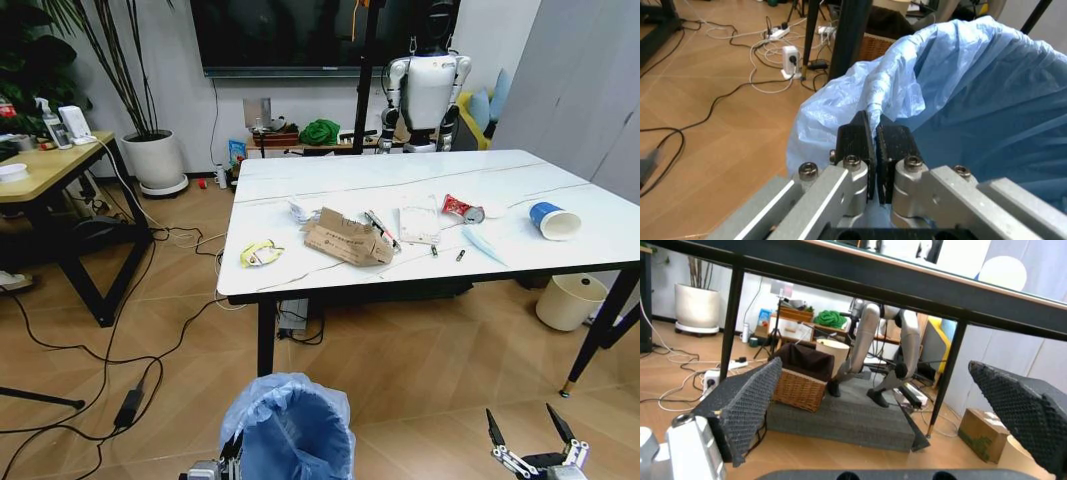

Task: Pick up the trash bin and place the trash from the table into it.

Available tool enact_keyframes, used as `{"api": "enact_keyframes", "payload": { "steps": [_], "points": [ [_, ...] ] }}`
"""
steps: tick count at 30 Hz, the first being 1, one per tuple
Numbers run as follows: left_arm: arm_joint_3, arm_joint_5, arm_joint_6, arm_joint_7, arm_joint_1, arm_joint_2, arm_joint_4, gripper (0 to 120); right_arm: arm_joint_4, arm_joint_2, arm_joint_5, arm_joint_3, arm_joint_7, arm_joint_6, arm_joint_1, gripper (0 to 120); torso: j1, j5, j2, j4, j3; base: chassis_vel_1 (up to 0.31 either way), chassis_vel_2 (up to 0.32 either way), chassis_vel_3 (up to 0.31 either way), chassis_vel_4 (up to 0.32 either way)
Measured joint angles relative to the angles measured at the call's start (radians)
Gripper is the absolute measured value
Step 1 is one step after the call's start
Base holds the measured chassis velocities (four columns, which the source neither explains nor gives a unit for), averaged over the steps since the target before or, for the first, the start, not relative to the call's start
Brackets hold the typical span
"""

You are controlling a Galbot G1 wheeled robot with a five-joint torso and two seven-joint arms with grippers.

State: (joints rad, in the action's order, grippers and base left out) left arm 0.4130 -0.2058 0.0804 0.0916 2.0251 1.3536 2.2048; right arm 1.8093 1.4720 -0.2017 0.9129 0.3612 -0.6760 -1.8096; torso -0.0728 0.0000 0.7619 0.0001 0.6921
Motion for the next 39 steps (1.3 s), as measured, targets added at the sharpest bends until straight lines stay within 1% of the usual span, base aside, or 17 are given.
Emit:
{"api": "enact_keyframes", "payload": {
  "steps": [2,6,7,12,14,20,21,25,28,32,35,36,39],
  "points": [
    [0.000,-0.001,0.001,0.000,0.000,0.000,0.000,0,0.000,0.000,0.000,-0.001,0.000,0.000,0.000,100,-0.003,0.0000,0.005,0.0000,0.002,0.000,0.000,0.000,0.000],
    [0.002,-0.004,0.005,-0.003,0.002,0.001,0.003,0,0.001,0.000,0.001,-0.002,0.001,0.000,0.000,100,-0.014,0.0000,0.027,0.0000,0.013,0.000,0.000,0.000,0.000],
    [0.002,-0.004,0.005,-0.003,0.002,0.001,0.003,0,0.001,0.000,0.001,-0.002,0.001,0.000,0.000,100,-0.014,0.0000,0.027,0.0000,0.013,0.000,0.000,0.000,0.000],
    [0.004,-0.013,0.005,-0.004,0.000,0.002,0.004,0,0.002,-0.004,0.001,-0.002,0.001,0.002,0.001,100,-0.033,0.0000,0.061,0.0000,0.028,0.000,0.000,0.000,0.000],
    [0.005,-0.014,0.005,-0.004,0.000,0.002,0.004,0,0.002,-0.004,0.001,-0.002,0.001,0.002,0.001,100,-0.035,0.0000,0.066,0.0000,0.030,0.000,0.000,0.000,0.000],
    [0.016,-0.020,0.005,-0.002,-0.002,0.007,0.004,0,0.003,-0.011,0.000,-0.003,0.000,0.006,0.004,100,-0.056,0.0000,0.103,0.0000,0.047,0.000,0.000,0.000,0.000],
    [0.016,-0.020,0.005,-0.002,-0.002,0.007,0.004,0,0.003,-0.011,0.000,-0.003,0.000,0.006,0.004,100,-0.056,0.0000,0.103,0.0000,0.047,0.000,0.000,0.000,0.000],
    [0.021,-0.023,0.005,-0.002,-0.003,0.011,0.004,0,0.001,-0.014,0.000,-0.006,0.000,0.008,0.008,100,-0.068,0.0000,0.124,0.0000,0.056,0.000,0.000,0.000,0.000],
    [0.022,-0.024,0.005,-0.002,-0.004,0.012,0.003,0,0.000,-0.015,-0.001,-0.006,0.000,0.008,0.008,100,-0.073,0.0000,0.133,-0.0001,0.061,0.000,0.000,0.000,0.000],
    [0.021,-0.032,0.003,-0.003,-0.004,0.012,0.002,0,0.000,-0.016,-0.004,-0.005,0.000,0.008,0.006,100,-0.085,0.0000,0.157,-0.0001,0.071,0.000,0.000,0.000,0.000],
    [0.019,-0.037,0.001,-0.003,-0.003,0.012,0.002,0,0.000,-0.017,-0.005,-0.004,0.000,0.008,0.005,100,-0.089,0.0000,0.164,0.0000,0.075,0.000,0.000,0.000,0.000],
    [0.017,-0.042,0.000,-0.003,-0.002,0.013,0.002,0,0.000,-0.018,-0.006,-0.003,0.000,0.008,0.005,100,-0.094,0.0000,0.173,-0.0001,0.079,0.000,0.000,0.000,0.000],
    [0.013,-0.047,-0.001,-0.003,-0.003,0.015,0.002,0,-0.001,-0.020,-0.007,-0.003,0.000,0.007,0.005,100,-0.100,0.0000,0.184,-0.0001,0.084,0.000,0.000,0.000,0.000]
  ]
}}
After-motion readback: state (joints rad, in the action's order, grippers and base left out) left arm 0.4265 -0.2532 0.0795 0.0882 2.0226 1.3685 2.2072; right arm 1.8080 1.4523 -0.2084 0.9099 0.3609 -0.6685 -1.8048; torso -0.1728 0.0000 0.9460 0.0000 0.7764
